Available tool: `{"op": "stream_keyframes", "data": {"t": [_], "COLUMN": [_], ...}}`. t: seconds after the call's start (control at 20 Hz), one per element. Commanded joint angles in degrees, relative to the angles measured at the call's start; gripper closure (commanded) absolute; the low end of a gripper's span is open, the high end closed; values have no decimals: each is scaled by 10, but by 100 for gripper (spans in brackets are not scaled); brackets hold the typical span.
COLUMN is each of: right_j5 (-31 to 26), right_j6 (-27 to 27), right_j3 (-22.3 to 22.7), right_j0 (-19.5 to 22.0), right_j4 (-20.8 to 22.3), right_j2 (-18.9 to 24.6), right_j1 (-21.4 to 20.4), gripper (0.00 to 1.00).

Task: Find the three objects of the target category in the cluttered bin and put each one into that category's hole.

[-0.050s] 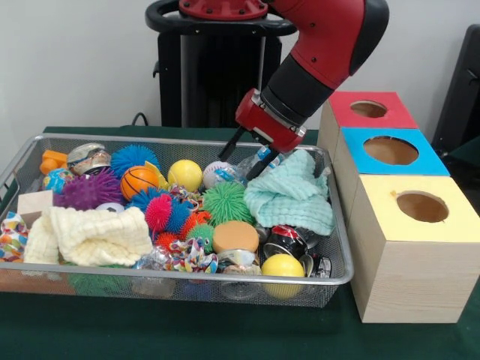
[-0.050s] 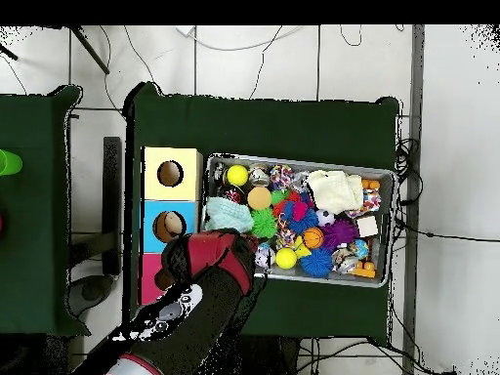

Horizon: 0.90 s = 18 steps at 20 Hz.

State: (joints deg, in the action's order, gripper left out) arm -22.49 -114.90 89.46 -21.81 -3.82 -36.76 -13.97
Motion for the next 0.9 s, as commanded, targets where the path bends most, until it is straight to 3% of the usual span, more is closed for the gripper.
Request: {"op": "stream_keyframes", "data": {"t": [0.05, 0.5, 0.75, 0.9], "right_j5": [-53, -104, -197, -218], "right_j6": [-110, -116, -79, -59], "right_j3": [-13, -62, -117, -126], "right_j0": [2, -14, 29, 51], "right_j4": [-28, -36, -44, -40], "right_j2": [51, 32, 41, 52], "right_j1": [23, 47, 16, -4], "gripper": [0, 0, 0, 0]}}
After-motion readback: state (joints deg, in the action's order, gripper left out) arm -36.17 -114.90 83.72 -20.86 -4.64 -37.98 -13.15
